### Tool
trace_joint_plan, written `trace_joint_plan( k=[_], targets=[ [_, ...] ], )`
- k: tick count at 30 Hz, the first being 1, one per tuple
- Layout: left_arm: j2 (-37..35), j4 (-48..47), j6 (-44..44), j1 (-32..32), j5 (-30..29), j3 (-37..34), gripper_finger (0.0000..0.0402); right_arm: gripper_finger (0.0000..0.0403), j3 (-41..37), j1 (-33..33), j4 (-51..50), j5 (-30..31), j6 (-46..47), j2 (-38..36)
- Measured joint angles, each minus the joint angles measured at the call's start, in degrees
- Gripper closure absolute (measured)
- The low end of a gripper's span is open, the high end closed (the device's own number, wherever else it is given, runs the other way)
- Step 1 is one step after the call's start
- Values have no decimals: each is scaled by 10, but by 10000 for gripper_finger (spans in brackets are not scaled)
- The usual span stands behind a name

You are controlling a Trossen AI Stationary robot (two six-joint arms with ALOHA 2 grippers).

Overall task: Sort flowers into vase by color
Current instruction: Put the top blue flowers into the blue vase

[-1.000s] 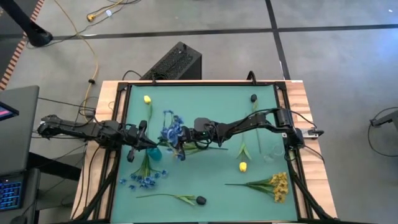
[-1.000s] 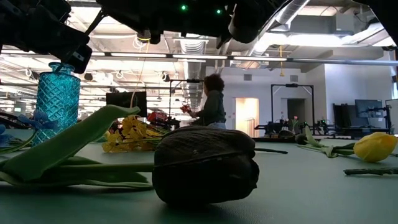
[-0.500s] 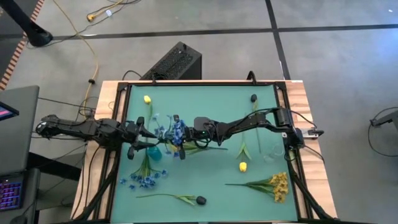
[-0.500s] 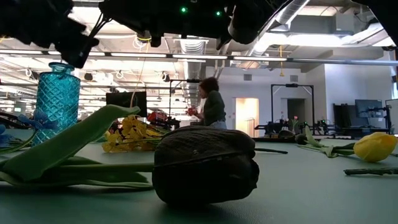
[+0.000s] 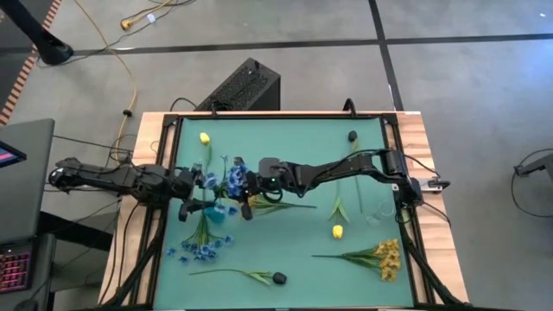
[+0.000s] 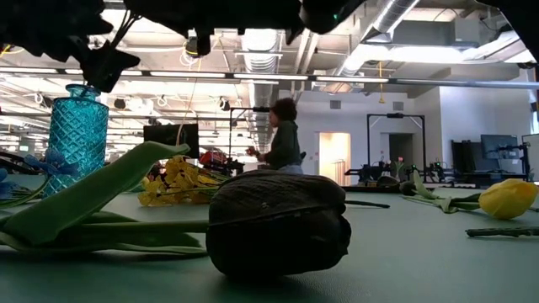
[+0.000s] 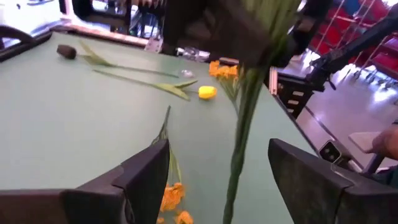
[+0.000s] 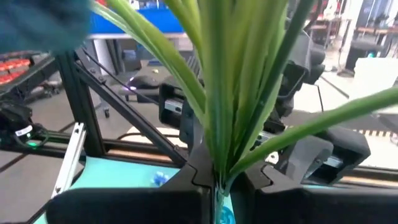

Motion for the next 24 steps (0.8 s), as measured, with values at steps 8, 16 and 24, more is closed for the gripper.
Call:
trace_joint_plan(
  k=[8,16,24],
  targets=[
    [5,12,11,0,-1,0,141,352,7,-6,-29,1,7,0],
    [5,25,30,0,-2,0,166,348,7,-6,-33,3,14,0],
    [5,26,30,0,-5,0,274,333,7,-5,-32,3,15,0]
  ],
)
